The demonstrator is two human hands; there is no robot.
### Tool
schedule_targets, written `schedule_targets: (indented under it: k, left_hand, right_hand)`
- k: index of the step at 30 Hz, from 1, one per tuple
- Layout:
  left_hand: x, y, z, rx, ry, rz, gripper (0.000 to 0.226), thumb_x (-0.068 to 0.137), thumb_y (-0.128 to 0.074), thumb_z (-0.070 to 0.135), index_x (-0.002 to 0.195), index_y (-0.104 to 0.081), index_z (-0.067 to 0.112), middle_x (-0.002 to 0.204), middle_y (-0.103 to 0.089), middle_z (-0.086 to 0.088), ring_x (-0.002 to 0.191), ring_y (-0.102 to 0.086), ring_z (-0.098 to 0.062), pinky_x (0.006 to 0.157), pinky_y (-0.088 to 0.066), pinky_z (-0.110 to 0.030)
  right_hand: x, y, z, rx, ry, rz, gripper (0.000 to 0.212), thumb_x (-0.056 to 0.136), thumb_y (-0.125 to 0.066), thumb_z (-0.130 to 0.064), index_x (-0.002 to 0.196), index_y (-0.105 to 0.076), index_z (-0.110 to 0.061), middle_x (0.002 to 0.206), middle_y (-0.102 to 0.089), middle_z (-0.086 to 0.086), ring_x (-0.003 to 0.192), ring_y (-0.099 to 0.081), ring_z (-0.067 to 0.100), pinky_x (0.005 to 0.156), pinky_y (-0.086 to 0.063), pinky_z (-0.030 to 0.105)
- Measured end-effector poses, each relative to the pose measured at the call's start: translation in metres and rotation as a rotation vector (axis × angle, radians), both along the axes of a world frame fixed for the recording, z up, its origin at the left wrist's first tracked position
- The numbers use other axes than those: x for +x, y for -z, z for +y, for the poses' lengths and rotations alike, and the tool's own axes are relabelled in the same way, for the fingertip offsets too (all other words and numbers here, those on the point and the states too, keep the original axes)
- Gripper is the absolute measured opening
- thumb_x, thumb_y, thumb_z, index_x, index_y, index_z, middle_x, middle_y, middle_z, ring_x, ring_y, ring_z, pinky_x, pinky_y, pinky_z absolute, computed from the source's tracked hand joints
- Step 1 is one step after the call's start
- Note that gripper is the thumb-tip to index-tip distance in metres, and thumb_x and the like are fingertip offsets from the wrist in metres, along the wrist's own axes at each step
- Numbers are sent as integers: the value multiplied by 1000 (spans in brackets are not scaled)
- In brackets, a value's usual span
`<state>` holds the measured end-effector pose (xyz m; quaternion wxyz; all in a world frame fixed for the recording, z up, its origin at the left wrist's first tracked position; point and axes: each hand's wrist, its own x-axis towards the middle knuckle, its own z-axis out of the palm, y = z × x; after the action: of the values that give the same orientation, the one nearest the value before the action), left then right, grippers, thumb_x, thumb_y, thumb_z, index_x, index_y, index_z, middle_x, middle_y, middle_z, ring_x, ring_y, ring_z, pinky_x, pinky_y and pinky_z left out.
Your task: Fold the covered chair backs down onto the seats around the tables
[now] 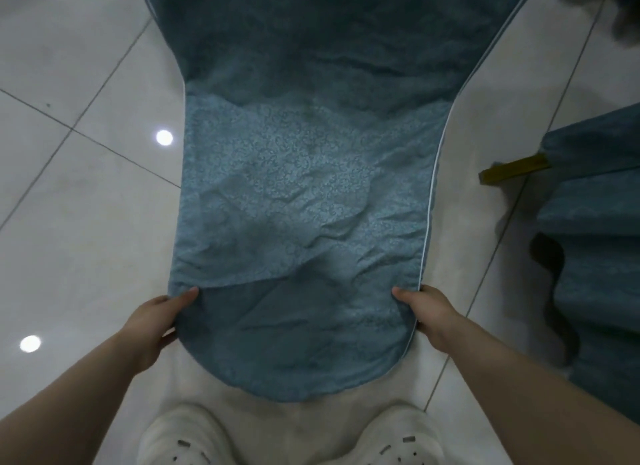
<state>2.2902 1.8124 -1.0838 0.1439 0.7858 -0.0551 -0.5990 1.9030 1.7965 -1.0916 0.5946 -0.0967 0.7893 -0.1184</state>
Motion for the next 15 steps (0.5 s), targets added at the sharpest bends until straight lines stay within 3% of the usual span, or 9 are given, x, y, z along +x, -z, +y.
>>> schedule_targets:
  k: [6, 11, 13, 15]
  left_hand:
    - [3, -84, 11, 14, 44, -4, 46, 86, -65, 31, 122, -54, 6, 121, -59, -7, 112, -54, -25, 92, -42, -38]
    - [-1, -181, 24, 26, 14, 15, 35, 86, -65, 27, 113, -59, 6, 112, -63, -8, 98, -58, -23, 81, -45, -35]
    - [-3, -222, 27, 26, -23, 51, 28, 87, -64, 26, 105, -61, 5, 106, -65, -9, 90, -61, -22, 71, -47, -34]
    - [-7, -261, 26, 17, -61, 91, 26, 87, -63, 26, 102, -62, 5, 106, -66, -11, 90, -62, -23, 72, -48, -37]
  right_hand:
    - [-1, -78, 16, -21, -46, 30, 33, 88, -66, -21, 116, -61, -4, 110, -67, 11, 97, -65, 28, 88, -53, 39]
    - [-2, -169, 26, -48, -37, 72, 31, 87, -67, -23, 112, -62, -6, 102, -68, 10, 87, -66, 25, 77, -53, 33]
    - [-3, -210, 29, -59, -32, 66, 31, 87, -68, -24, 112, -62, -7, 103, -68, 10, 89, -66, 26, 78, -53, 34]
    - [-5, -249, 30, -89, -37, 66, 32, 86, -69, -22, 112, -62, -5, 106, -68, 12, 92, -66, 28, 81, -53, 36]
